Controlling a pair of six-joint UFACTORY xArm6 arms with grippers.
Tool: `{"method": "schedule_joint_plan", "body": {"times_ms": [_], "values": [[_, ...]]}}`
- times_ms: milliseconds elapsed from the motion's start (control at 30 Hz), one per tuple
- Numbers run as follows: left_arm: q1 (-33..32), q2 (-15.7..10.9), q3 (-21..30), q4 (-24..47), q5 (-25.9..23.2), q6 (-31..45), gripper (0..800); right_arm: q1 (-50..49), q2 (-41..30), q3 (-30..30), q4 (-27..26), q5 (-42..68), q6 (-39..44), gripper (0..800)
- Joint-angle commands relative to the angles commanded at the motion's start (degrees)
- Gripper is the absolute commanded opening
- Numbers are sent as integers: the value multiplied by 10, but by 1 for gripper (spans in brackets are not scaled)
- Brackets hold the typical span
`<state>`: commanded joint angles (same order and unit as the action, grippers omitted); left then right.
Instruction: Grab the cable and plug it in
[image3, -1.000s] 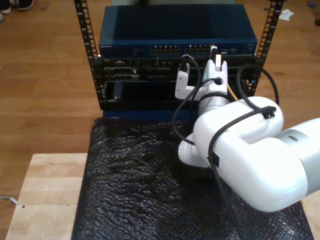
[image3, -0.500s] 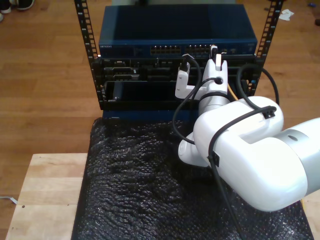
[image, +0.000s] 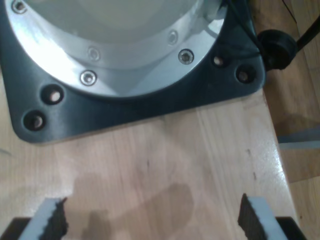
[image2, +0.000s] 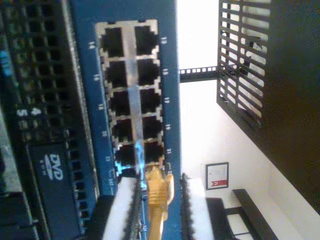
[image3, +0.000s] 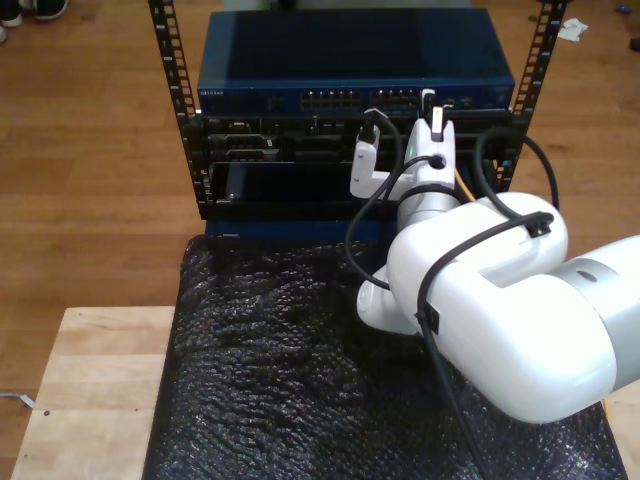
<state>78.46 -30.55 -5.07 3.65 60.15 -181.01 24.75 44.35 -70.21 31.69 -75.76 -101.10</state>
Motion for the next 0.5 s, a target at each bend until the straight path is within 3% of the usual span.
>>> {"method": "schedule_joint_plan", "body": {"times_ms": [100, 367, 500], "values": [[0, 0, -1, 0, 0, 0, 799, 4, -26, 28, 0, 0, 0, 334], [0, 0, 0, 0, 0, 0, 799, 12, -91, 115, 0, 8, 0, 449], [0, 0, -1, 0, 0, 0, 800, 11, -135, 156, -5, 52, 0, 570]]}}
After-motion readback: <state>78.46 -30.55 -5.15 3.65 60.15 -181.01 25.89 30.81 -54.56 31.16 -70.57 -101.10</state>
